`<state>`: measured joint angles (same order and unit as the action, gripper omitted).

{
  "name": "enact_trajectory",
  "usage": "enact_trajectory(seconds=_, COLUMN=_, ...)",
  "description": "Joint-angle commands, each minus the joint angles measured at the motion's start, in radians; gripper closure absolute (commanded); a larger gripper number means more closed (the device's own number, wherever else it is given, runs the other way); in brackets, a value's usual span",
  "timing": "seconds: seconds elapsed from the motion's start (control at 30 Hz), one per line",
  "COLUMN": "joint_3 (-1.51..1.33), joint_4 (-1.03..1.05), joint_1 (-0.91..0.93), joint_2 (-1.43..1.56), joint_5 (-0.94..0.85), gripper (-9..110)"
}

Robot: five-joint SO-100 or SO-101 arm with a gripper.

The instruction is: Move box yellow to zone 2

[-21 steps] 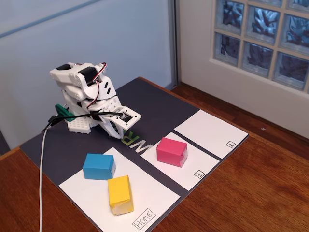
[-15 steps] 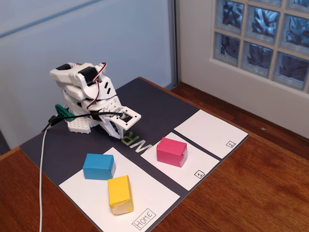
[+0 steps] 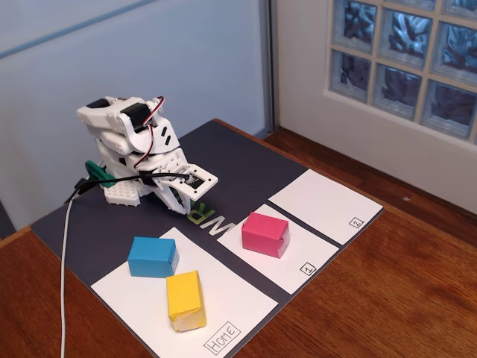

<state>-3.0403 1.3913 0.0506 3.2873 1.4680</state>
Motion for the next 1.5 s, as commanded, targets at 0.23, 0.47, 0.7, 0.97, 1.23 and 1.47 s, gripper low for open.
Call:
enact_trajectory(seconds=0.23, joint_3=0.002, joint_4=0.061, joint_1=0.008, joint_2=0.052, joint_5=0.003, gripper=102)
enact_trajectory(seconds=0.47, joint_3=0.002, joint_4=0.061, joint_1=0.008, joint_2=0.052, joint_5=0.003, gripper=102)
enact_trajectory(seconds=0.7, joint_3=0.002, joint_4=0.061, joint_1=0.008, joint_2=0.052, joint_5=0.003, gripper=102)
enact_trajectory(seconds=0.97, joint_3=0.002, joint_4=0.061, joint_1=0.008, joint_2=0.052, joint_5=0.003, gripper=102)
enact_trajectory(seconds=1.23, joint_3=0.002, joint_4=0.032, joint_1=0.031, joint_2=0.052, joint_5=0.064, gripper=102)
enact_trajectory(seconds=1.47, joint_3=0.066, joint_4=-0.026, joint_1=0.002, joint_2=0.006, joint_5=0.176, gripper=102)
